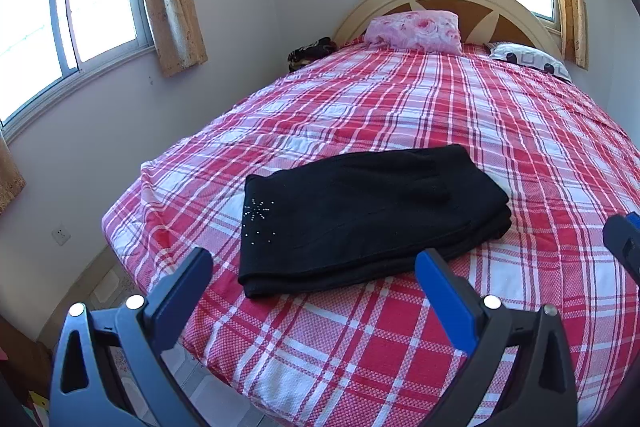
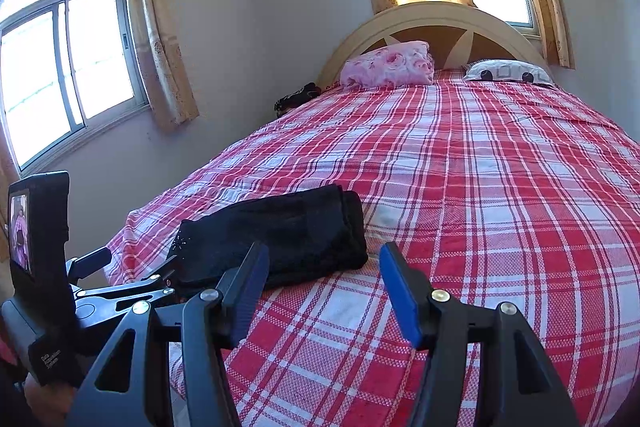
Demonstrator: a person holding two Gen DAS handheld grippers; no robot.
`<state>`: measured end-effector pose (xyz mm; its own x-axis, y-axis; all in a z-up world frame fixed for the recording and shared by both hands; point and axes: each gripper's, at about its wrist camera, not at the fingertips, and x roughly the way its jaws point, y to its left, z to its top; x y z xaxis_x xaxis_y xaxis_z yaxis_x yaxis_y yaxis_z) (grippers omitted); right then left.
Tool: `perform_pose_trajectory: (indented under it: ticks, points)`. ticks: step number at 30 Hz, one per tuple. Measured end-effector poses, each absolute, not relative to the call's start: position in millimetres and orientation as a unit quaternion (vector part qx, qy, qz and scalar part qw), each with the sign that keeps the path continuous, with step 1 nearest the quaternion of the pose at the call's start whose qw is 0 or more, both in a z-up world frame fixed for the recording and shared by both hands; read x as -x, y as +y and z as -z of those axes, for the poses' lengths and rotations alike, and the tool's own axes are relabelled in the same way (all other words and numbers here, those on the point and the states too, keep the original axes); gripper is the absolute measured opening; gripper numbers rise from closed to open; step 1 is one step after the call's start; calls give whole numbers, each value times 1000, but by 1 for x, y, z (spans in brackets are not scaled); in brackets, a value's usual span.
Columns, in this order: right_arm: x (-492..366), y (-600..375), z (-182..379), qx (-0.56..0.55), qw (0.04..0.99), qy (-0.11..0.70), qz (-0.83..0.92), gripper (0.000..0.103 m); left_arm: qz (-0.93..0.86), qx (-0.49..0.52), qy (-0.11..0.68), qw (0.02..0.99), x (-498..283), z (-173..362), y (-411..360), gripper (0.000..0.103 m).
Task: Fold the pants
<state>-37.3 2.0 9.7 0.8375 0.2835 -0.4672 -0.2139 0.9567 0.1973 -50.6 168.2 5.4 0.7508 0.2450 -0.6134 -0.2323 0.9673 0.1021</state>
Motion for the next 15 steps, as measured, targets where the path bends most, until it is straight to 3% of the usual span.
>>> perform_pose_trajectory:
  ticks: [15]
  points:
    - [32, 0, -4, -76, 953, 266, -127, 59, -104, -9, 330, 938, 45, -2, 162, 103]
